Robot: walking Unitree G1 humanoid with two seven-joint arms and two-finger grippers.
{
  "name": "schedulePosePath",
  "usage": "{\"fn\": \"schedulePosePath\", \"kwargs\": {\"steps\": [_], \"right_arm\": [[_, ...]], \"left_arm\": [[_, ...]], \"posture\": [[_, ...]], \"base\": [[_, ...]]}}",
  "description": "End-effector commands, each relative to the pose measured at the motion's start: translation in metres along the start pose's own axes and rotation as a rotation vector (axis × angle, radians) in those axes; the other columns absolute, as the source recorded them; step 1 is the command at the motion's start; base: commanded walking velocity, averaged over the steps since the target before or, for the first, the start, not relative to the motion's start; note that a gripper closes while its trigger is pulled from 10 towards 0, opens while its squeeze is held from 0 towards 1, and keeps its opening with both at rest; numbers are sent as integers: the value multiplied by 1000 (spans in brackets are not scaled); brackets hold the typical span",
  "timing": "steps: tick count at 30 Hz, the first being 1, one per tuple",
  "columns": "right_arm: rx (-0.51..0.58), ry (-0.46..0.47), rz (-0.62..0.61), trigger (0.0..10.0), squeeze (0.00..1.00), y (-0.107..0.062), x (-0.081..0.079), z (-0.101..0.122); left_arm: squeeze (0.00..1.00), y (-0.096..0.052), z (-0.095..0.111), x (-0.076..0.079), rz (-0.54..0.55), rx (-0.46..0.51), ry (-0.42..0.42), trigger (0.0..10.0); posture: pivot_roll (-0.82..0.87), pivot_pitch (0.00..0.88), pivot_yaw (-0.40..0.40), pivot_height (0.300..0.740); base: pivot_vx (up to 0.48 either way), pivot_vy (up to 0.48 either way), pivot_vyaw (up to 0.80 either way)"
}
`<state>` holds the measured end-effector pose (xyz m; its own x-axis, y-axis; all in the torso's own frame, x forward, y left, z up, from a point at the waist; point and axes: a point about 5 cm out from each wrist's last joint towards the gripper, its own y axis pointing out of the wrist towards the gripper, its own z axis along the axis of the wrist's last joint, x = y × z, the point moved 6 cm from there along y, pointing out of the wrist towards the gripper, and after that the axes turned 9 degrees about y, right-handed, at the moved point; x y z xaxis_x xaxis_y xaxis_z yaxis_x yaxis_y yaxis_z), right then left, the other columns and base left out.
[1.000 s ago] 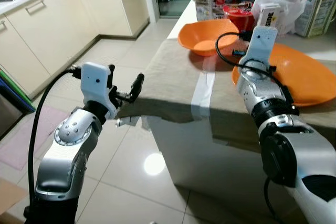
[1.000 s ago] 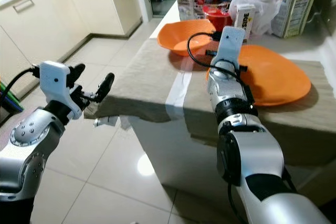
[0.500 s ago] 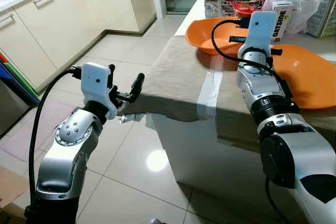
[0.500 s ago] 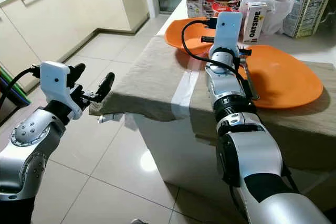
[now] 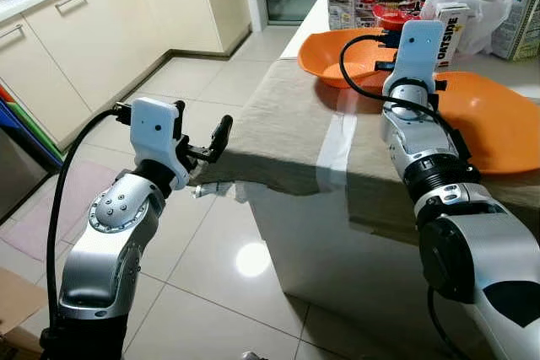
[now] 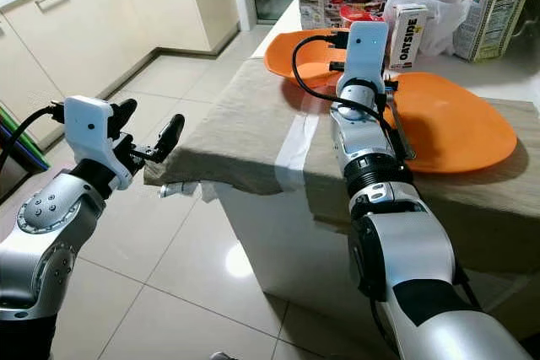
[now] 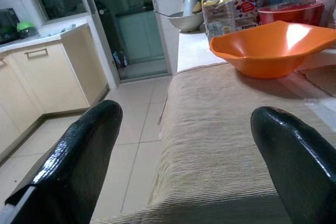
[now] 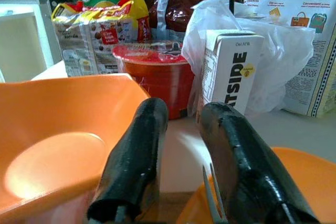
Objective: Setting the table
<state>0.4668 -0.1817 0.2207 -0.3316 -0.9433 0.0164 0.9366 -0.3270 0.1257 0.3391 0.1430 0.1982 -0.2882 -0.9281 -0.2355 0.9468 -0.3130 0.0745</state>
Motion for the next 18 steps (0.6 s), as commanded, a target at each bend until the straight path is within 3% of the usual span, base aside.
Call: {"fn": "schedulePosePath", "kwargs": {"steps": [1,18], "right_arm": [[48,-23,13,10000,1000,-2,-4,6],[169,-82,33,10000,1000,-7,-4,19]], "left_arm": [[0,2,1,-4,9,1,25,10000],[0,3,2,3,-7,15,38,10000]], "posture": [[-87,0,169,735],[-93,0,165,735]], "base": [[0,0,0],[0,0,0]]}}
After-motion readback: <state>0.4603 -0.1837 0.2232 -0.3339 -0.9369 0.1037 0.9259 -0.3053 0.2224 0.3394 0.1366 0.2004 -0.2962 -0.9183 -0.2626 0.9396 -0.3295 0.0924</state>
